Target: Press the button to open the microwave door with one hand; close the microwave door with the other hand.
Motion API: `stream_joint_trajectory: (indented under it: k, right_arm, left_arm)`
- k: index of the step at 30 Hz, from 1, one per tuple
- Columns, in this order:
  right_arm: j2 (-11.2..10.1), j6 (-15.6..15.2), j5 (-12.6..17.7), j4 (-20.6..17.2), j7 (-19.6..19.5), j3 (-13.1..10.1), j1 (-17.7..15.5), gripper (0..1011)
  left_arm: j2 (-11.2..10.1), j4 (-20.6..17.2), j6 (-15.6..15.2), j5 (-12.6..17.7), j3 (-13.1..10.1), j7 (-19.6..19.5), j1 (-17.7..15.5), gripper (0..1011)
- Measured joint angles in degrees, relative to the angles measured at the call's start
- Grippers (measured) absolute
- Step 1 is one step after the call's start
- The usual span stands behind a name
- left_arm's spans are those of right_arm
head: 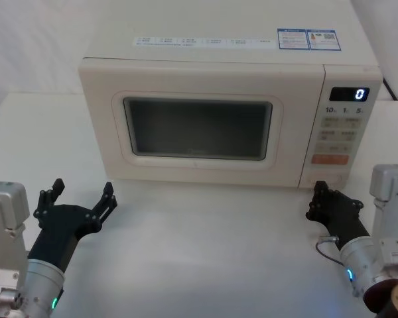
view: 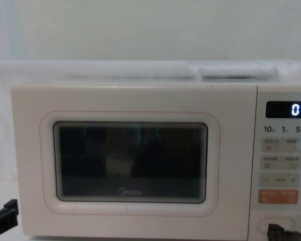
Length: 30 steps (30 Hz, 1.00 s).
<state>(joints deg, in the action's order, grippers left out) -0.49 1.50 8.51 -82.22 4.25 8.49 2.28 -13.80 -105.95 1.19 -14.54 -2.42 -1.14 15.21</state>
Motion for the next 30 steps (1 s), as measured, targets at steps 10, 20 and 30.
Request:
stream_joint_trajectory:
  k: [10,20,30]
  right_arm:
    - [0.3,0.6,-1.0,1.6,0.0,0.0,1.2,0]
    - [0.4,1.2,-2.1,3.0,0.1,0.0,2.4,0]
    - [0.5,1.4,-2.9,4.1,0.1,-0.1,3.3,0]
  left_arm:
    - [0.0,0.0,0.0,0.0,0.0,0.0,0.0,1001]
    - [0.0,0.0,0.0,0.0,0.0,0.0,0.0,1001]
    - [0.0,0.0,0.0,0.0,0.0,0.0,0.0,1001]
